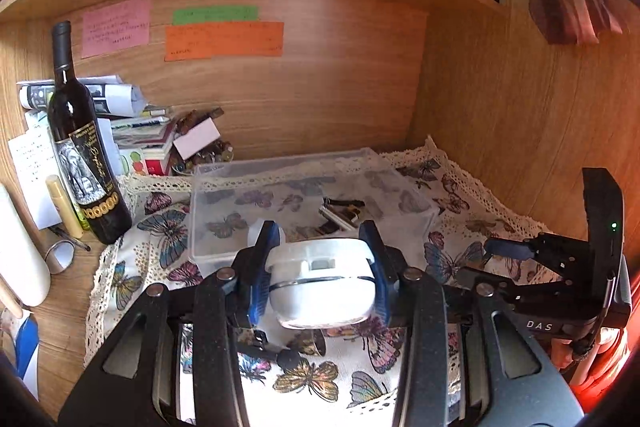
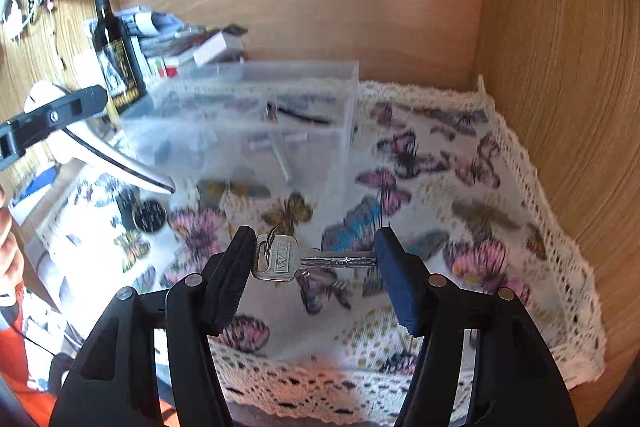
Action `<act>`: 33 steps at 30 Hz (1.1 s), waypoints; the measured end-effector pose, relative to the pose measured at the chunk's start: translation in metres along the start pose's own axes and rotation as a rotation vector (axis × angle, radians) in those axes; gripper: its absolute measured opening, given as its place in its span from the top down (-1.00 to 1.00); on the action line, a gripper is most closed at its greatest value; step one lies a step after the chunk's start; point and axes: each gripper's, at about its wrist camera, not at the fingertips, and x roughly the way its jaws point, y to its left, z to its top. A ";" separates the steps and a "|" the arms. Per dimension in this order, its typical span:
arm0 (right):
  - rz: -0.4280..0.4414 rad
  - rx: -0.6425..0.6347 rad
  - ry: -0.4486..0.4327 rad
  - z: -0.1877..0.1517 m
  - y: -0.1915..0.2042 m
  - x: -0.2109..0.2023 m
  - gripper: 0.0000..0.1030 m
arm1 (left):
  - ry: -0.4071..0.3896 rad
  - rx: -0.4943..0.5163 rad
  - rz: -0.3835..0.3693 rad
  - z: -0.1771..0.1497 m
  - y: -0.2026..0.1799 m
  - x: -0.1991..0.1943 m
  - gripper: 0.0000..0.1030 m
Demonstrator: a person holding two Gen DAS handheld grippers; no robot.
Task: Organize rigid objects
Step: 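Lower the white massager into the box while the right tool drops the keys there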
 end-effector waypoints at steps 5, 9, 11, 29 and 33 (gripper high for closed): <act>0.011 0.006 -0.078 0.023 0.003 -0.008 -0.14 | -0.054 -0.020 0.028 0.017 0.015 -0.008 0.20; 0.022 0.009 -0.135 0.042 0.008 -0.013 -0.14 | -0.094 -0.035 0.051 0.029 0.026 -0.013 0.20; 0.029 0.008 -0.159 0.052 0.009 -0.014 -0.14 | -0.109 -0.041 0.065 0.035 0.031 -0.013 0.20; 0.094 -0.035 -0.126 0.101 0.035 0.050 -0.14 | -0.021 -0.091 0.157 0.048 0.078 0.059 0.20; 0.114 -0.047 -0.066 0.101 0.042 0.076 -0.14 | 0.033 -0.101 0.152 0.038 0.083 0.081 0.20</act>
